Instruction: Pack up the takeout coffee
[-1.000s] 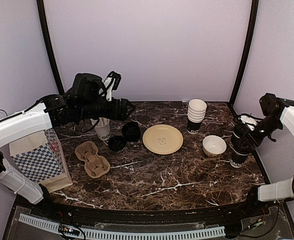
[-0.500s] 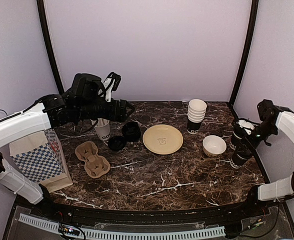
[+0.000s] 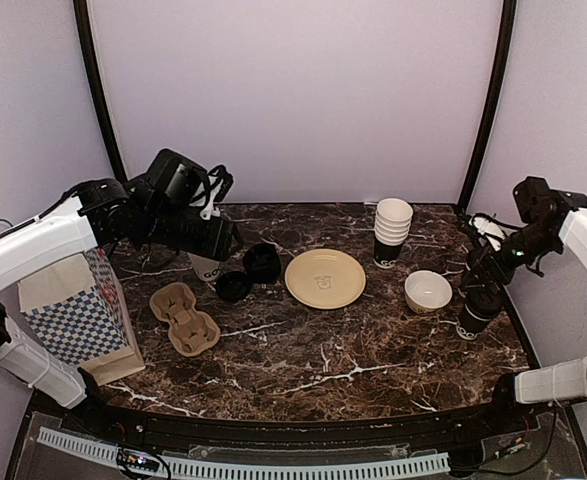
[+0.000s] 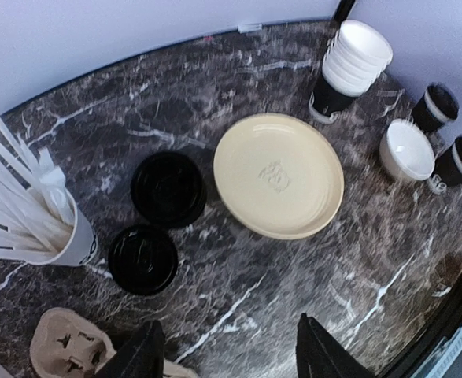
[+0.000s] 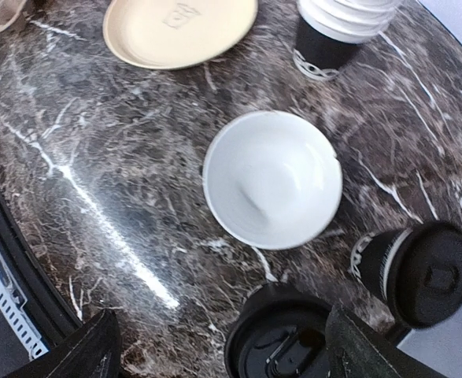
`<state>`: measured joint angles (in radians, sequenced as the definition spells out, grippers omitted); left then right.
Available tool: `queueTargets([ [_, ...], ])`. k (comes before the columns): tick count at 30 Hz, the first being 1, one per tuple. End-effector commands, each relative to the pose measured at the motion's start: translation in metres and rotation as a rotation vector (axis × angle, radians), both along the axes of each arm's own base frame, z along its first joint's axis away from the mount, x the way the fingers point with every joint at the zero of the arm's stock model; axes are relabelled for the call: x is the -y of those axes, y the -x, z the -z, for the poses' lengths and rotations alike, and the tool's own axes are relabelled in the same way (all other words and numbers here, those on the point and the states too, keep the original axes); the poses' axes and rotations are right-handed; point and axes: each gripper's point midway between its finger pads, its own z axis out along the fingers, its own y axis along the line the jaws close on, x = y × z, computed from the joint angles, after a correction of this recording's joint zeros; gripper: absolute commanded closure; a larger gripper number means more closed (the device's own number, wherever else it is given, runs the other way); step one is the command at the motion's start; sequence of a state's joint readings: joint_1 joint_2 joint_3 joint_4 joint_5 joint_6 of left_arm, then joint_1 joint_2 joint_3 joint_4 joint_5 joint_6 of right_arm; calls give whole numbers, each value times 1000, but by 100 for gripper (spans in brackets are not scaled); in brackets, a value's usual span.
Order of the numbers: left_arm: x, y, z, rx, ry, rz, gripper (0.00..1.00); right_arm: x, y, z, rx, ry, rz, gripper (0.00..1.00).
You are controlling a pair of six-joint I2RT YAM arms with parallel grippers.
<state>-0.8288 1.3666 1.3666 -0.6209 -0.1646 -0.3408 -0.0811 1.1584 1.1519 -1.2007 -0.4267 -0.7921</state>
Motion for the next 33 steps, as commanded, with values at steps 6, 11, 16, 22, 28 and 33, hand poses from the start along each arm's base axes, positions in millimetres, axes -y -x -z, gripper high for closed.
queueTargets([
  [6,-66,64,139,-432,-379,-50,66,-79,0,-15,36,-138,-226,15],
  [11,-74,74,185,-519,-490,-27,91,-92,-5,-17,43,-154,-261,16],
  [16,-74,73,209,-556,-557,-2,96,-93,-3,-10,27,-145,-269,17],
  [22,-52,75,227,-574,-579,119,96,-88,-1,0,23,-117,-258,17],
  [28,15,85,233,-536,-555,326,92,-85,-2,6,17,-97,-248,17],
  [33,88,99,222,-498,-490,485,91,-81,-1,10,12,-79,-240,17],
])
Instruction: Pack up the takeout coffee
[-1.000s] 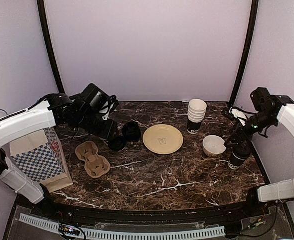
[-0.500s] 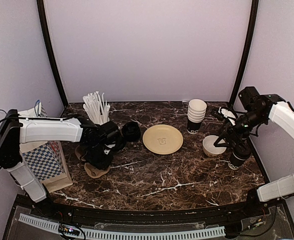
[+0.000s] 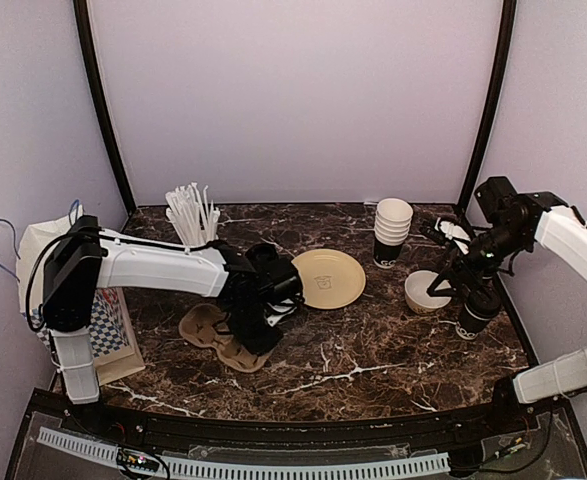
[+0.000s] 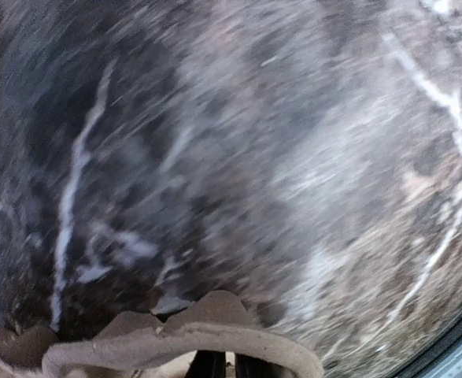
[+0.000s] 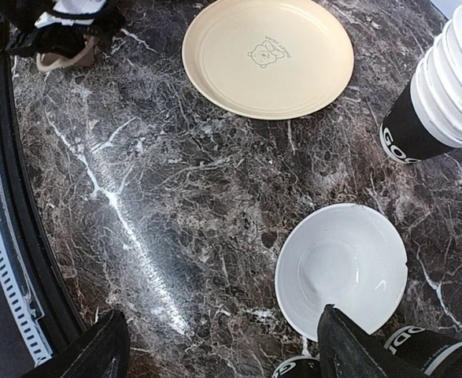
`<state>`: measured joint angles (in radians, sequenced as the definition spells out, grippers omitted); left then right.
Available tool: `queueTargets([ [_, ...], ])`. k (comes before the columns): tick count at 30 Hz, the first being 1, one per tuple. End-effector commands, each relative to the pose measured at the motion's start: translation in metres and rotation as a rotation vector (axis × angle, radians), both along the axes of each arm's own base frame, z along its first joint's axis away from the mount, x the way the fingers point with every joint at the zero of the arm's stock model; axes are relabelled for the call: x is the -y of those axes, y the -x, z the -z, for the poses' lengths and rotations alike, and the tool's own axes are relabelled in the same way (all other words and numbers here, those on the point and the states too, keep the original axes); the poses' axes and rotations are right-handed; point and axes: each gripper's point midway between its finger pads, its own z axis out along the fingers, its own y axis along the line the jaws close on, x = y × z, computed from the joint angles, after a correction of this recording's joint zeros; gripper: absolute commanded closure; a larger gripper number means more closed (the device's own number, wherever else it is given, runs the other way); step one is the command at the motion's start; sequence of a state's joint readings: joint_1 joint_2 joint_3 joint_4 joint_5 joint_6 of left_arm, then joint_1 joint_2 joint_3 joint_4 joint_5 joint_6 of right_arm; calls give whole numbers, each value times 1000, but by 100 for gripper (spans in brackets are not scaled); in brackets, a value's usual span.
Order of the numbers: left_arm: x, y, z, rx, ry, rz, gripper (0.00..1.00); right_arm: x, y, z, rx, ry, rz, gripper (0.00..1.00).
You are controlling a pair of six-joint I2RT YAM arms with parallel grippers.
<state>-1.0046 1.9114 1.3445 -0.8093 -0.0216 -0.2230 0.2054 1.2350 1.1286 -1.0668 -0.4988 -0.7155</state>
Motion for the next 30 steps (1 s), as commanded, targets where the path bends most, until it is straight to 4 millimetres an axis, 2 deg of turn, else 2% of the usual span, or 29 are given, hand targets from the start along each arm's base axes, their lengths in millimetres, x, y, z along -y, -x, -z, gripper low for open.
queueTargets([
  [1,67,13,-18,-26,143,138,90,1,0,1,21,15,10,17],
  [5,130,21,-33,-27,282,234,90,6,0,7,28,38,23,17],
  [7,153,23,-36,-36,320,269,90,8,2,11,17,49,30,17],
  [8,160,24,-29,-45,316,284,89,9,3,12,13,53,33,17],
  [9,171,23,-39,-37,347,296,89,10,5,13,10,57,34,17],
  [10,181,24,-39,-39,363,313,89,11,6,13,10,62,35,17],
  [13,195,27,-45,-36,385,343,89,13,8,12,19,72,45,17],
  [15,198,30,-54,-24,386,362,89,14,9,8,27,68,48,17],
  [16,200,26,-66,6,389,360,87,13,9,5,33,62,46,16],
  [17,194,29,-70,5,359,358,87,11,10,1,38,49,40,16],
  [18,193,22,-90,55,364,351,85,8,11,-3,40,30,33,16],
  [19,184,24,-96,60,336,345,83,4,11,-8,44,7,24,16],
  [20,175,18,-118,110,330,322,82,-2,11,-14,43,-26,10,17],
  [21,170,16,-128,136,327,308,79,-7,10,-19,48,-47,-4,17],
  [23,147,6,-173,245,334,248,75,-20,9,-23,45,-67,-32,20],
  [24,135,0,-181,288,302,222,74,-29,10,-24,44,-69,-57,22],
  [25,123,-5,-205,323,327,178,70,-37,10,-23,37,-67,-78,23],
  [26,108,-11,-215,365,302,140,68,-48,10,-23,42,-66,-105,24],
  [27,91,-20,-237,413,316,72,64,-58,11,-21,40,-61,-129,24],
  [28,75,-23,-244,420,300,35,62,-69,14,-19,35,-55,-164,25],
  [29,53,-35,-267,465,321,-57,57,-81,18,-17,35,-50,-201,25],
  [30,32,-36,-272,467,284,-110,55,-91,20,-15,31,-44,-230,25],
])
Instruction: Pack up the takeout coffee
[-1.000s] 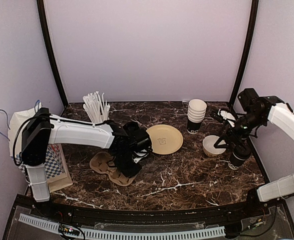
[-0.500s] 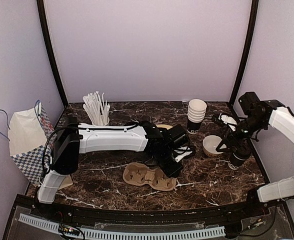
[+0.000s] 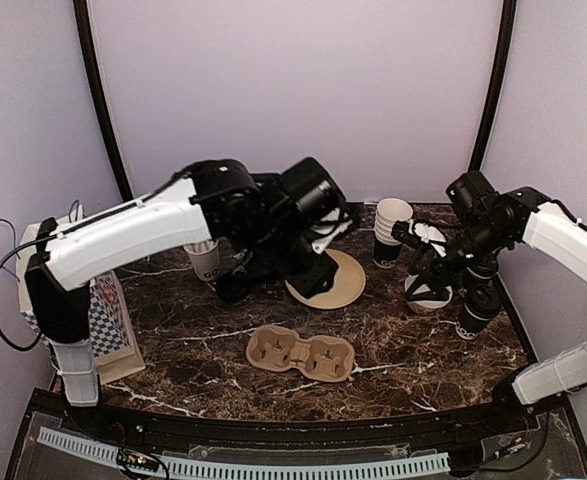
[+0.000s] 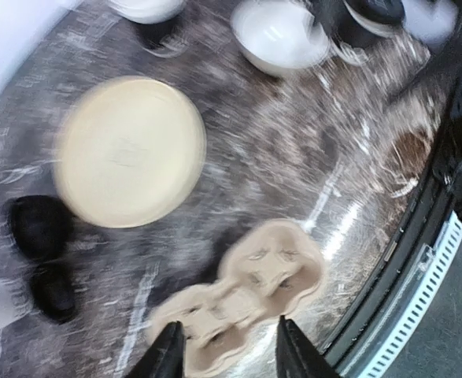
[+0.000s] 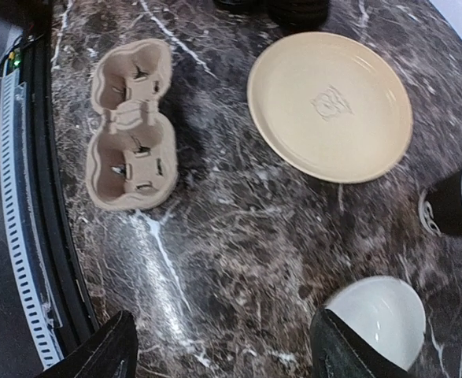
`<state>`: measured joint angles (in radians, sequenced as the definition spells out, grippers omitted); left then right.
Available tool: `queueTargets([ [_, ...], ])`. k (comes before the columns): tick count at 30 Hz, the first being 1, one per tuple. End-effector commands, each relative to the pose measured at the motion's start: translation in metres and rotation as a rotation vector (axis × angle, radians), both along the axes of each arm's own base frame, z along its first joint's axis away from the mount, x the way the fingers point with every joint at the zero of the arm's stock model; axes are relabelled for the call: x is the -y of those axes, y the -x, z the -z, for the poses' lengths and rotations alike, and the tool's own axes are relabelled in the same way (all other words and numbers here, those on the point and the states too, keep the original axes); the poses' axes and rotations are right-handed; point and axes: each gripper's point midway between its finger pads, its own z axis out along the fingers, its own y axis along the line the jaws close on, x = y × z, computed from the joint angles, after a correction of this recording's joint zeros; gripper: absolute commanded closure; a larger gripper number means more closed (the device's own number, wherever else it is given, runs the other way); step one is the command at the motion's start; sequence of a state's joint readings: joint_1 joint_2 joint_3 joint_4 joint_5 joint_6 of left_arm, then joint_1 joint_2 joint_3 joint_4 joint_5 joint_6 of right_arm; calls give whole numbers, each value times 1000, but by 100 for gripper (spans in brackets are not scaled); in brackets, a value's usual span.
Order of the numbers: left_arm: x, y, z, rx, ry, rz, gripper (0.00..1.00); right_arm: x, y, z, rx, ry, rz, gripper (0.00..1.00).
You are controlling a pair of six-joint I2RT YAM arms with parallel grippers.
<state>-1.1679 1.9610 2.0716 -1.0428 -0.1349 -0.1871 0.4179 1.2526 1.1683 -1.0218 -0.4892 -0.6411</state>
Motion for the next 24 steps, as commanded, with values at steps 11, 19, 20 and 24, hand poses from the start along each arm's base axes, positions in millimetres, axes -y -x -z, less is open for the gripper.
queueTargets([
  [11,-342,-5,-178,256,348,-1060,47,-123,30,12,-20,-25,-317,28],
  [19,-358,-2,-123,238,166,-1097,41,-199,44,52,9,80,-370,41],
  [20,-360,-2,-119,235,163,-1115,41,-206,44,56,5,89,-364,43],
  [24,-375,2,-114,260,163,-1171,36,-219,44,77,28,140,-337,43],
])
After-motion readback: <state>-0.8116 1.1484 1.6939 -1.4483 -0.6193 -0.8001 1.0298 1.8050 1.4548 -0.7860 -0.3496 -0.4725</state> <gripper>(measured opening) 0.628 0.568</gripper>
